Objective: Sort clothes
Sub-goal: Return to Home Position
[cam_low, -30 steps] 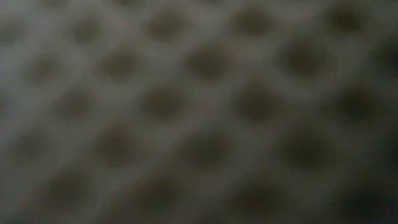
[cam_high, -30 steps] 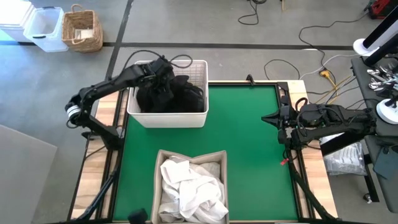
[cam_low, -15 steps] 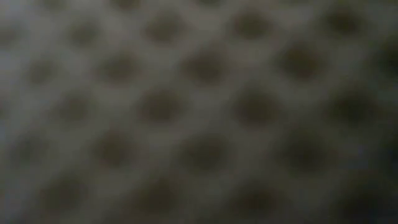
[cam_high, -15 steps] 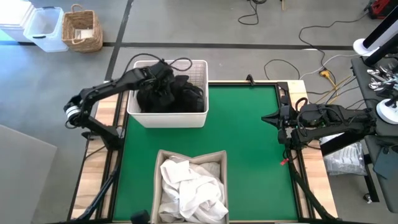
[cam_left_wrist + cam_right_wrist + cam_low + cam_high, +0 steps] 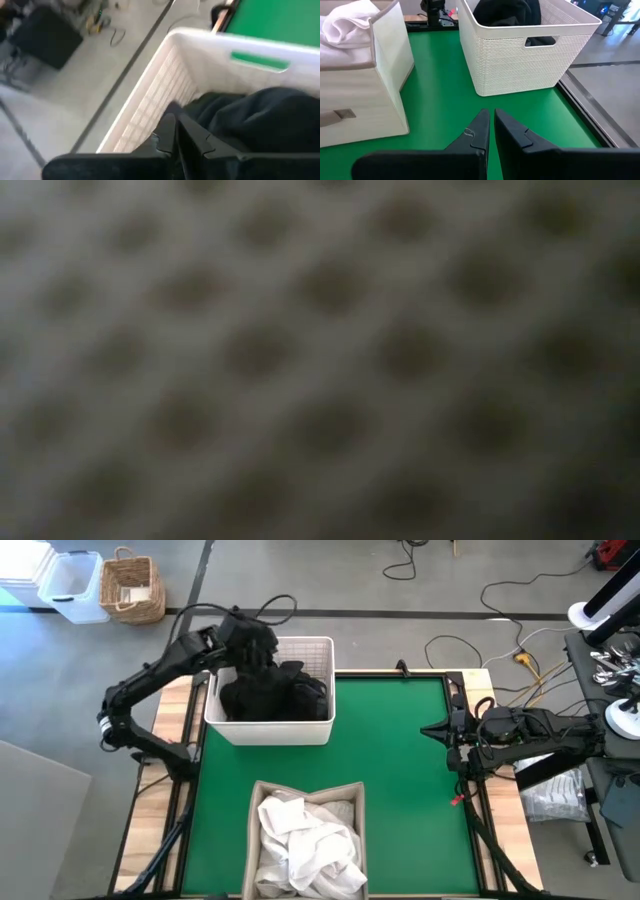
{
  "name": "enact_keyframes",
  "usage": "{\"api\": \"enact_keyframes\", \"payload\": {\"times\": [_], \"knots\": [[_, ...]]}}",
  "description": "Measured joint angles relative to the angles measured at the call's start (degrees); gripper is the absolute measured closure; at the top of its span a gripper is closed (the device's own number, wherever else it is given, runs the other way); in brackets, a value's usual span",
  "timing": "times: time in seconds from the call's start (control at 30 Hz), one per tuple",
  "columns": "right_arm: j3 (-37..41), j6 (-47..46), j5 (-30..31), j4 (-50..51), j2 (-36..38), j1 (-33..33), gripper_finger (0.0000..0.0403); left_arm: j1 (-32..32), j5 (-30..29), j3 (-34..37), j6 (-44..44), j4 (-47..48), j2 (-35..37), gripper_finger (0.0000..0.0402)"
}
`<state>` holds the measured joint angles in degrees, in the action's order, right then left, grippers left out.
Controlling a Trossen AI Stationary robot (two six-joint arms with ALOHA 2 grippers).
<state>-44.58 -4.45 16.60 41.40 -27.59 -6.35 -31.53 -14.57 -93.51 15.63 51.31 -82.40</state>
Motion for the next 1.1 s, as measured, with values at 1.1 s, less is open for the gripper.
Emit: {"api": "enact_keyframes", "payload": {"times": [1.1], "knots": [[0.46,11.74,-2.18,-9.99,0.02,0.0,0.0385,58.08,-27.02,18.3,-16.15,-2.39,19.84,0.0402]]}}
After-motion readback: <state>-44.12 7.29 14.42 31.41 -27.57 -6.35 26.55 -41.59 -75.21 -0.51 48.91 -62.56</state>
